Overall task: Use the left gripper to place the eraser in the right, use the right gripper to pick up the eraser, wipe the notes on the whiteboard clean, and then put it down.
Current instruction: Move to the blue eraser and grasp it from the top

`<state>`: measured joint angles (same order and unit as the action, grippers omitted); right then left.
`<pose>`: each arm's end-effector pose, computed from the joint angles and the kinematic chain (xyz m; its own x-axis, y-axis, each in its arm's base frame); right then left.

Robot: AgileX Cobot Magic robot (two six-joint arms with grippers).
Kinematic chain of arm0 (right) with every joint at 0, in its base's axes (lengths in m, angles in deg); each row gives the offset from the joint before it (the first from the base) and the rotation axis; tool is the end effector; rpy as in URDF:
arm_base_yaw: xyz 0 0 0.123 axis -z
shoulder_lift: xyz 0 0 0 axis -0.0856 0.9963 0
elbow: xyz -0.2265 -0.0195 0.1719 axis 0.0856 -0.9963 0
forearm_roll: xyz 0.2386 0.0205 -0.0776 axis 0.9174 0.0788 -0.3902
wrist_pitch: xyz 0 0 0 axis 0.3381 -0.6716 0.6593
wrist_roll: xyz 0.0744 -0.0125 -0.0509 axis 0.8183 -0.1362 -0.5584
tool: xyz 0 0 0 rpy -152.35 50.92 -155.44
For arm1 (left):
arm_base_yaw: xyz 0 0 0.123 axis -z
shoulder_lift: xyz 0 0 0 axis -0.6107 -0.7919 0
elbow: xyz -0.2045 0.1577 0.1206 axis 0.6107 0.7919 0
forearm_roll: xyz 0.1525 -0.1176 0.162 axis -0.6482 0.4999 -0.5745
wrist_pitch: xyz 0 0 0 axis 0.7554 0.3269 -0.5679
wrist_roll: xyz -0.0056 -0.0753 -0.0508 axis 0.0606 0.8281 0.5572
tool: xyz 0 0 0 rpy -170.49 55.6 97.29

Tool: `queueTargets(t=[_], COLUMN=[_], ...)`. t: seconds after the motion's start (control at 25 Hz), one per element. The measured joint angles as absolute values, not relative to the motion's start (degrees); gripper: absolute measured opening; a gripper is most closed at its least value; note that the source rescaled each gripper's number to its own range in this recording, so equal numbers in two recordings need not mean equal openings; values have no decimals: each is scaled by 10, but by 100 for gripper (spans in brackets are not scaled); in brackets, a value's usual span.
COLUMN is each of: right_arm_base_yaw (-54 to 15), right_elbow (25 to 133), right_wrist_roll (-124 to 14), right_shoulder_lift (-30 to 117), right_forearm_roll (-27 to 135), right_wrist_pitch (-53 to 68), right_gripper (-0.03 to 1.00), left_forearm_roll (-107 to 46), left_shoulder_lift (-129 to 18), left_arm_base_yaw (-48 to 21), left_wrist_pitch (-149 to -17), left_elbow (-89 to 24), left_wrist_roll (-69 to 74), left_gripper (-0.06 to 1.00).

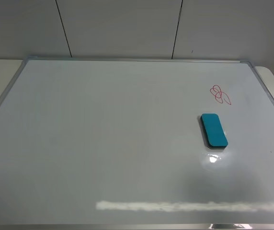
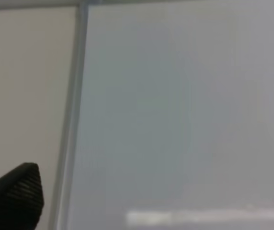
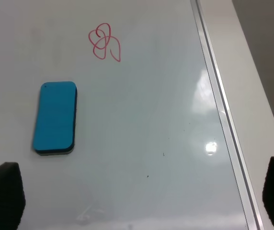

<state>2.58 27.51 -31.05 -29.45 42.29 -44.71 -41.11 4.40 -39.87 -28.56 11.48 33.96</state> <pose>-0.0060 -0.0051 0.2774 -0.4594 -0.0311 -0.8877 0.0005 0.9994 -0.0353 0.0229 -0.0029 0.3145 -0.5040 0.0023 -0.8637 0.0083 1.0000 -0.0022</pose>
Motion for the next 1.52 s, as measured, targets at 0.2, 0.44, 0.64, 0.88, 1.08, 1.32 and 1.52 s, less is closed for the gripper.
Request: queueTargets(t=[0.2, 0.44, 0.64, 0.88, 1.08, 1.32, 1.52], right_arm_base_yaw=[26, 26, 26, 26, 26, 26, 26], right_elbow=[275, 275, 275, 275, 275, 275, 275], right_wrist_roll=[-310, -310, -310, -310, -310, -310, -310], right_shoulder_lift=[-294, -294, -294, -294, -294, -294, -294], right_forearm_roll=[423, 423, 423, 423, 423, 423, 423], right_wrist_pitch=[-447, -447, -447, -447, -447, -447, -447], right_gripper=[100, 100, 100, 100, 100, 100, 100], left_forearm_roll=[-429, -450, -463, -454, -453, -453, -445], left_shoulder_lift=[67, 161, 176, 177, 177, 177, 177], left_arm_base_yaw=[-399, -399, -399, -399, -397, -335, -316], left_wrist_pitch=[-180, -190, -243, -265, -266, -266, -266], left_elbow=[121, 156, 173, 183, 183, 183, 183], left_wrist_roll=[353, 342, 307, 291, 290, 290, 295], left_gripper=[100, 100, 100, 100, 100, 100, 100])
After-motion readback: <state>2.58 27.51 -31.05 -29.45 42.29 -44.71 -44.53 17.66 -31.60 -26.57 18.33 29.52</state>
